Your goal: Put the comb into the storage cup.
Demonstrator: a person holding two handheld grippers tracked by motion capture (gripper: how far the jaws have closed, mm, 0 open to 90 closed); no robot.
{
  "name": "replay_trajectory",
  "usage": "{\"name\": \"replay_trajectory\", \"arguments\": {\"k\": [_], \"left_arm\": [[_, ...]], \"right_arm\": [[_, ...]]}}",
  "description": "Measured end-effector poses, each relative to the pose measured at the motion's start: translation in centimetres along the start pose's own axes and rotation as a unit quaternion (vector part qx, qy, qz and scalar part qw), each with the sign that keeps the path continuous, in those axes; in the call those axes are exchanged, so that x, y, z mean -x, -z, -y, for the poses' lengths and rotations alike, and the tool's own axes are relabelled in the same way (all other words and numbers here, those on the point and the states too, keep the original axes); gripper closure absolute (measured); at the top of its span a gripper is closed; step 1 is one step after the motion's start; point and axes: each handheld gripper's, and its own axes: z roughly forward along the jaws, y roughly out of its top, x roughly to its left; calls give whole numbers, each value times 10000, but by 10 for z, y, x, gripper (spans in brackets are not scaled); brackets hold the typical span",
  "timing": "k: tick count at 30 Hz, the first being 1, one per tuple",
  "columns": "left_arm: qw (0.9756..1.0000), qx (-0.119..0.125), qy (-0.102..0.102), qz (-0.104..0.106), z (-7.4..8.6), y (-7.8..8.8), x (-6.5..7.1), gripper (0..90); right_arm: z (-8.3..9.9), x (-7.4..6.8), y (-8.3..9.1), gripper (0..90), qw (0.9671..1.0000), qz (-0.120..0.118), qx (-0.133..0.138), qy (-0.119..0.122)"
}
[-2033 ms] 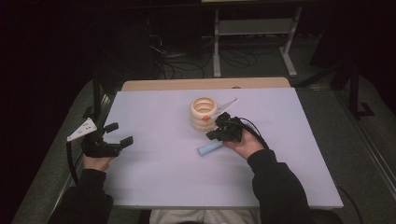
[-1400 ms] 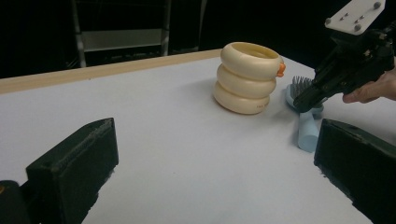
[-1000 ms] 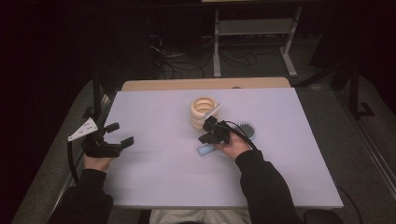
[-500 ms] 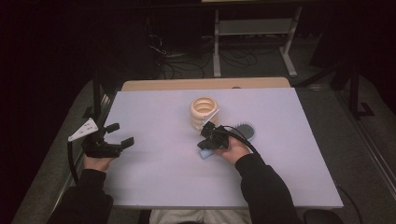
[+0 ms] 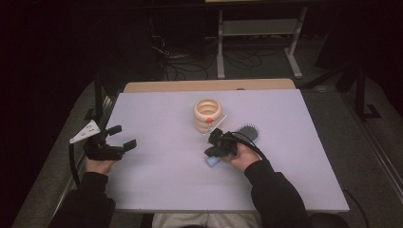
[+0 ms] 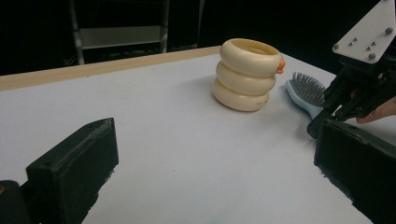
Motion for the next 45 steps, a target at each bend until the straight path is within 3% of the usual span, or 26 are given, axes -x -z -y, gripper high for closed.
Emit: {"name": "replay_trajectory", "arguments": {"k": [7, 27, 45], "left_arm": [[10000, 7, 6, 1, 0, 0, 0, 0], [10000, -19, 2, -5, 0, 0, 0, 0], [10000, -33, -10, -20, 0, -1, 0, 0]], "right_arm": [[7, 0, 1, 885, 10000, -51, -65, -42], [25, -11, 19, 884, 9993, -95, -352, 125], [56, -10, 37, 886, 9991, -153, -377, -106]]}}
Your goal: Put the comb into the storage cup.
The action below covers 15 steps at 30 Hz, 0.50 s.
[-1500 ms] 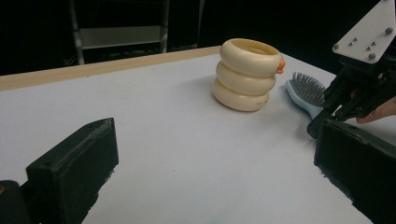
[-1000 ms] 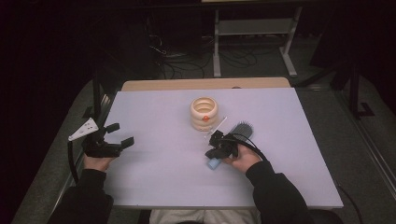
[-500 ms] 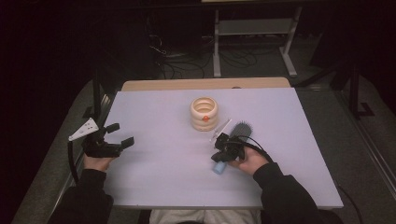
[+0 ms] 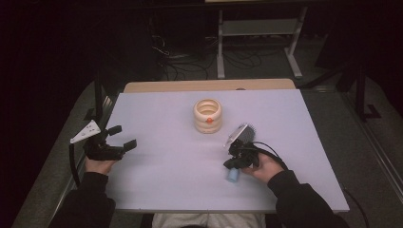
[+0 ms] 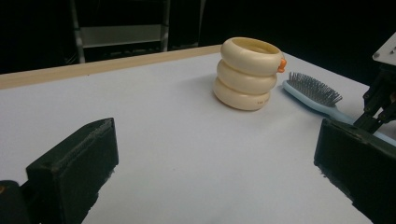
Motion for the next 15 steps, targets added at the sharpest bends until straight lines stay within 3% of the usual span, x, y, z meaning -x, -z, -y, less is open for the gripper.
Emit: {"name": "replay_trajectory", "arguments": {"k": [15], "left_arm": [[10000, -5, 21, -4, 0, -1, 0, 0]], "right_arm": [[24, 5, 14, 886, 9998, 16, -23, -216]]}}
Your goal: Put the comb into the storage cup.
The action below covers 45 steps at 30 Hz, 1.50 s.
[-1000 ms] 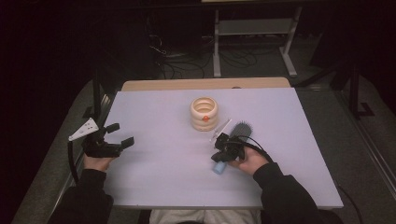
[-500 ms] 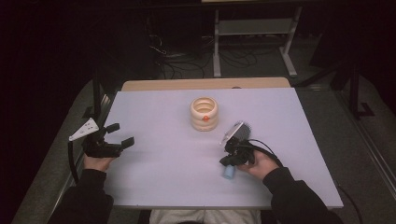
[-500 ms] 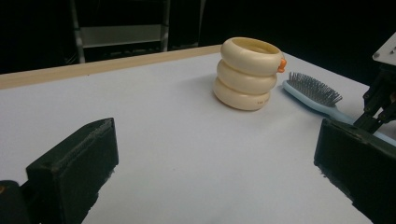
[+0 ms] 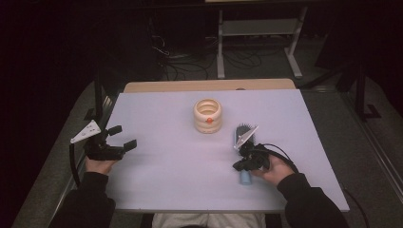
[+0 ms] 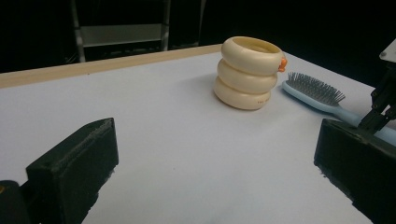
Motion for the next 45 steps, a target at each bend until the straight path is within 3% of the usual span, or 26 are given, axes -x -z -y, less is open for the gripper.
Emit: {"name": "replay_trajectory", "arguments": {"k": [16, 45], "left_arm": [[10000, -5, 18, 11, 0, 0, 0, 0], [10000, -56, 12, 24, 1, -2, 0, 0]], "right_arm": [[16, 9, 11, 887, 9998, -5, 15, -178], [59, 38, 39, 886, 9966, 401, 144, -708]]}}
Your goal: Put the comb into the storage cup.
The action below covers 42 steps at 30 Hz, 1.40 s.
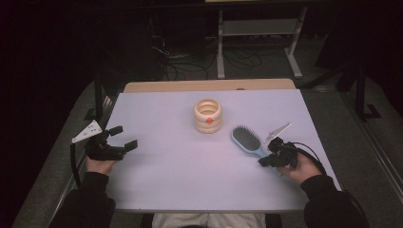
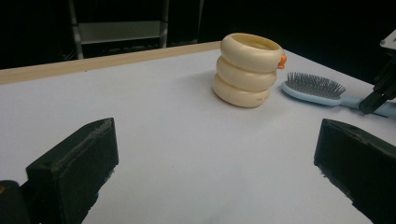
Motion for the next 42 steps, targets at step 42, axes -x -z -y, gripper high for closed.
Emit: {"name": "replay_trajectory", "arguments": {"k": [42], "left_arm": [[10000, -4, -18, -40, 0, 0, 0, 0]], "right_arm": [[22, 25, 56, 868, 9975, 437, 478, -295]]}}
